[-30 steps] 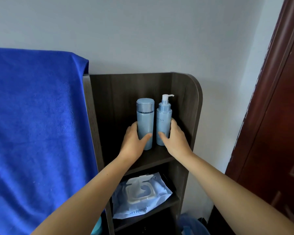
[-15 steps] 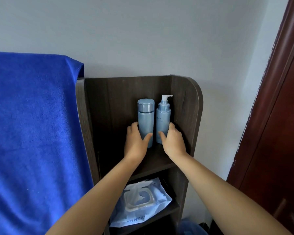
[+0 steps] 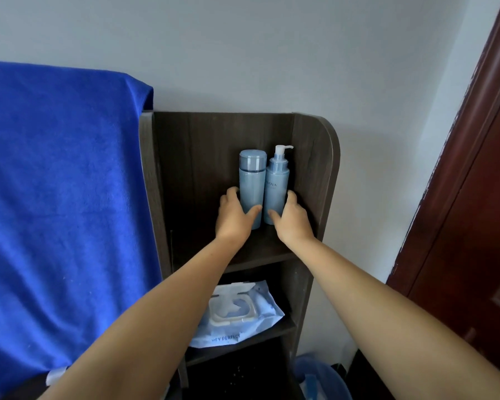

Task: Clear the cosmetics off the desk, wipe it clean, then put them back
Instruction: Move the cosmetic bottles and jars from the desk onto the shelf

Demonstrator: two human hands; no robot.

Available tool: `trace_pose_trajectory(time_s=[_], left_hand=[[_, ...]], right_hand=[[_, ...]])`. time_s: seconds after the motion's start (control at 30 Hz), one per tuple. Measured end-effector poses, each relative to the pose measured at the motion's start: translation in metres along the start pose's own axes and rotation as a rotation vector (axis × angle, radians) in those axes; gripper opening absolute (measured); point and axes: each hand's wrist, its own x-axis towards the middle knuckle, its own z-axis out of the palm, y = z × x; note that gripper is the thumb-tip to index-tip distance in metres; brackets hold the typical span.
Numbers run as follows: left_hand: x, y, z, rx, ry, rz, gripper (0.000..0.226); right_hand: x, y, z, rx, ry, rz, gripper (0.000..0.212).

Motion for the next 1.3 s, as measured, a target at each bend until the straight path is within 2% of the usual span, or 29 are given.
trace_pose_trajectory(time_s=[0.17,0.3,0.4,0.47,0.57,0.7,0.9,1.0,1.1,1.2,1.3], left_hand=[[-0.03,0.001,-0.02,0.018,0.119,0.028,0.064],[-0.092,-0.007,-0.041,-0.018,0.223,0.159,0.05],[-0.147,-0.03,-0.058,-0.037,0.279,0.183,0.037],[-0.182,-0.06,-0.074,0.001,0.334,0.116,0.031],[-0.222,-0.112,-0.103,0.062,0.394,-0.055,0.029],[-0.26,-0.183,-0.134,0.202,0.399,-0.323,0.029],[-0.281,-0.268,-0.123,0.245,0.159,-0.544,0.042],[-0.267,-0.296,-0.106,0.19,0.049,-0.536,0.06],[-0.245,-0.313,-0.092,0.167,0.041,-0.515,0.071],[-0.234,-0.329,-0.077,0.144,0.007,-0.502,0.079],[-0.232,-0.337,-0.07,0.138,0.043,-0.487,0.077]], right_hand=[[-0.019,0.002,-0.017,0.055,-0.007,-0.067,0.064],[-0.064,0.008,-0.018,0.156,0.054,-0.331,0.049],[-0.11,0.013,-0.002,0.247,-0.019,-0.472,0.04],[-0.143,0.016,0.019,0.271,-0.12,-0.492,0.037],[-0.185,0.026,0.058,0.281,-0.293,-0.48,0.033],[-0.226,0.041,0.113,0.159,-0.501,-0.465,0.035],[-0.256,0.056,0.197,0.022,-0.718,-0.246,0.038],[-0.262,0.059,0.237,-0.037,-0.735,-0.096,0.05],[-0.267,0.058,0.269,-0.07,-0.662,-0.008,0.06],[-0.27,0.053,0.287,-0.14,-0.539,-0.03,0.059],[-0.272,0.051,0.293,-0.186,-0.485,-0.022,0.049]])
